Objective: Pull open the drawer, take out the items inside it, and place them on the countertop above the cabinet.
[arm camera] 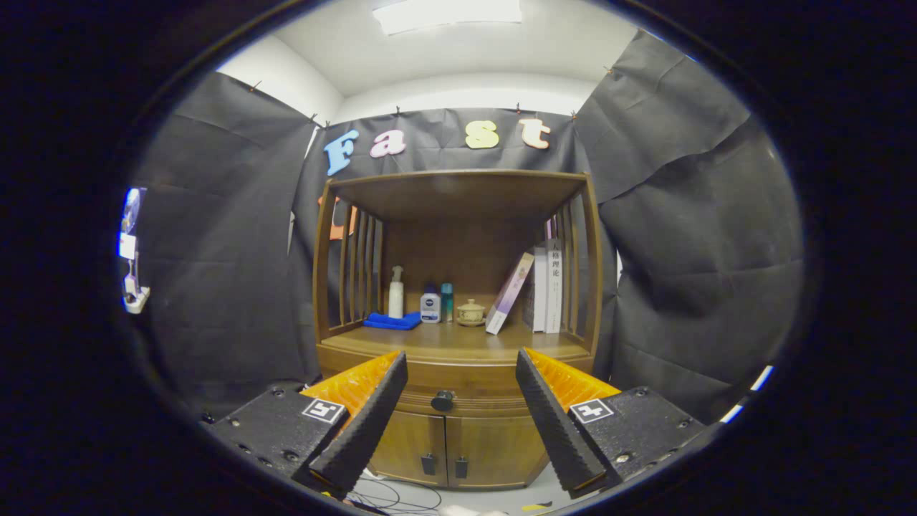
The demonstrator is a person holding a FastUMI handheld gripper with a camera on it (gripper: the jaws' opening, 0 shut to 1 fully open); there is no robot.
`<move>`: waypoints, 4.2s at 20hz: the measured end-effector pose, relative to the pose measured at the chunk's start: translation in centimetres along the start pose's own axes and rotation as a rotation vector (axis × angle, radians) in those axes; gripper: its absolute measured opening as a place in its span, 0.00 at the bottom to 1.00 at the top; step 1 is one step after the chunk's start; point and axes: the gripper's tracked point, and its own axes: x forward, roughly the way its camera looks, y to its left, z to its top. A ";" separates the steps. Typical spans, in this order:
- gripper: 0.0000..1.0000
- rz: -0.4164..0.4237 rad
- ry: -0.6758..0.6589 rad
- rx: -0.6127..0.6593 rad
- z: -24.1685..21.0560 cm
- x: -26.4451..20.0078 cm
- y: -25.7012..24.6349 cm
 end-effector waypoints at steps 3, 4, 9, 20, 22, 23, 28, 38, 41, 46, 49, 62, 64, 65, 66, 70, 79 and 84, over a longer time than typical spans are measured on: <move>0.99 0.004 0.002 -0.029 -2.4 2.2 0.9; 0.99 0.000 0.003 -0.033 -3.2 3.0 1.0; 0.99 -0.009 0.096 -0.025 -8.2 8.1 1.4; 0.99 -0.072 0.262 -0.046 -17.3 18.6 1.6; 0.98 -0.087 0.264 -0.022 -17.8 19.3 1.2; 0.97 -0.081 0.265 -0.009 -17.9 19.6 1.4; 0.74 -0.072 0.261 0.019 -17.8 20.5 2.1; 0.45 -0.093 0.264 0.022 -18.4 20.6 2.5; 0.41 -0.095 0.271 0.015 -18.3 20.5 2.4; 0.41 -0.097 0.270 0.017 -18.2 20.3 2.4; 0.41 -0.091 0.271 0.022 -18.2 20.4 2.4; 0.40 -0.071 0.270 0.018 -18.0 20.5 2.6; 0.40 -0.072 0.270 0.018 -18.0 20.6 2.5; 0.40 -0.073 0.270 0.014 -18.0 20.6 2.5; 0.40 -0.073 0.271 0.016 -18.1 20.6 2.5; 0.40 -0.072 0.285 0.031 -18.3 20.7 2.5; 0.40 -0.051 0.294 0.026 -18.2 20.6 2.6; 0.40 -0.052 0.297 0.016 -18.2 20.7 2.5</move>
